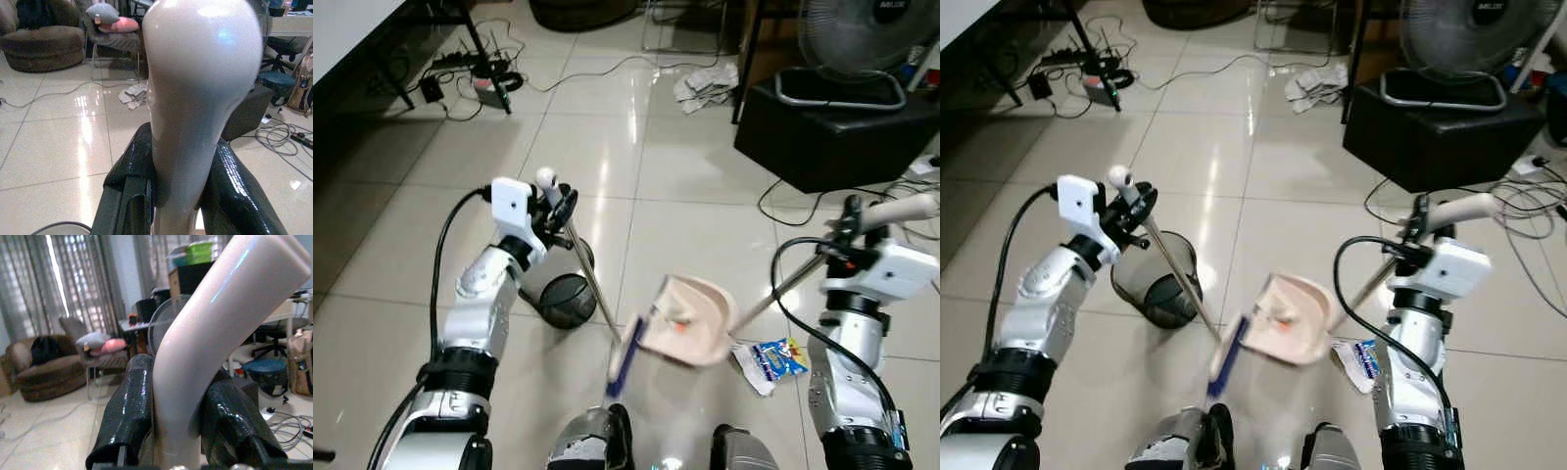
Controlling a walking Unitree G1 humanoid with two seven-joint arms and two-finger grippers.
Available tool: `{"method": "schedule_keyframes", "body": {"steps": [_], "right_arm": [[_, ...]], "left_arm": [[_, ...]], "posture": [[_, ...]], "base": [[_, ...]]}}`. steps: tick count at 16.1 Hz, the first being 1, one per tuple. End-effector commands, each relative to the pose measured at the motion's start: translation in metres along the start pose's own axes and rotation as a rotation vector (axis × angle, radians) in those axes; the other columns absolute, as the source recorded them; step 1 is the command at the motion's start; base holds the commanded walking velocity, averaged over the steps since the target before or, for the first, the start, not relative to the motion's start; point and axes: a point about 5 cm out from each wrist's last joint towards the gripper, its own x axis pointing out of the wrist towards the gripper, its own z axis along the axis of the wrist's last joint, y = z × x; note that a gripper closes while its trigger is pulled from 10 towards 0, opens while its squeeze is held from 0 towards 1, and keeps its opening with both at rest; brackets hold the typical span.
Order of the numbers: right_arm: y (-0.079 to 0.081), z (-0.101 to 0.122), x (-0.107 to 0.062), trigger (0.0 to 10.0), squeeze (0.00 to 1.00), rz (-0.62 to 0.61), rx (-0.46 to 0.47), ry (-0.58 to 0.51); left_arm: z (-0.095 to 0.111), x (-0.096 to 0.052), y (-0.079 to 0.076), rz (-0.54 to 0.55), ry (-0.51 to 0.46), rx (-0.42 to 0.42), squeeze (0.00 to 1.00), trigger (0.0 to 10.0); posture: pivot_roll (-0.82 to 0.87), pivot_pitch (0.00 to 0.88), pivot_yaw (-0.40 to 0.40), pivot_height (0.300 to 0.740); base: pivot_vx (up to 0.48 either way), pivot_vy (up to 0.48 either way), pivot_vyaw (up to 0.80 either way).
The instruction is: Sweep floor
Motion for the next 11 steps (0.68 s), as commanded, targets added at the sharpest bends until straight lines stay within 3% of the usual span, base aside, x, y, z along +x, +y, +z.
{"method": "schedule_keyframes", "body": {"steps": [1,3,5,6,8,11], "right_arm": [[-0.002,0.016,0.005,10.0,0.0,-0.034,0.053,-0.065],[-0.004,0.031,0.012,10.0,0.0,-0.046,0.089,-0.11],[-0.007,0.05,0.022,10.0,0.0,-0.069,0.163,-0.164],[-0.007,0.053,0.024,10.0,0.0,-0.071,0.181,-0.172],[0.001,0.076,0.044,10.0,0.0,-0.023,0.226,-0.203],[0.015,0.1,0.068,10.0,0.0,0.062,0.314,-0.196]], "left_arm": [[0.005,-0.004,0.004,0.017,-0.042,0.048,0.0,10.0],[-0.004,-0.011,0.006,0.027,-0.014,0.068,0.0,10.0],[-0.018,-0.033,0.015,0.063,0.027,0.091,0.0,10.0],[-0.02,-0.037,0.017,0.072,0.032,0.09,0.0,10.0],[-0.033,-0.063,0.02,0.074,0.092,0.125,0.0,10.0],[-0.043,-0.083,0.02,0.126,0.129,0.108,0.0,10.0]], "posture": [[0.0,0.073,0.14,0.74],[0.0,0.087,0.136,0.74],[0.0,0.063,0.133,0.74],[0.0,0.064,0.134,0.74],[-0.01,0.069,0.123,0.74],[-0.02,0.06,0.113,0.74]], "base": [[0.0,0.0,0.0],[0.0,0.0,0.0],[0.0,0.0,0.0],[0.0,0.0,0.0],[0.0,0.0,0.0],[0.0,0.0,0.0]]}}
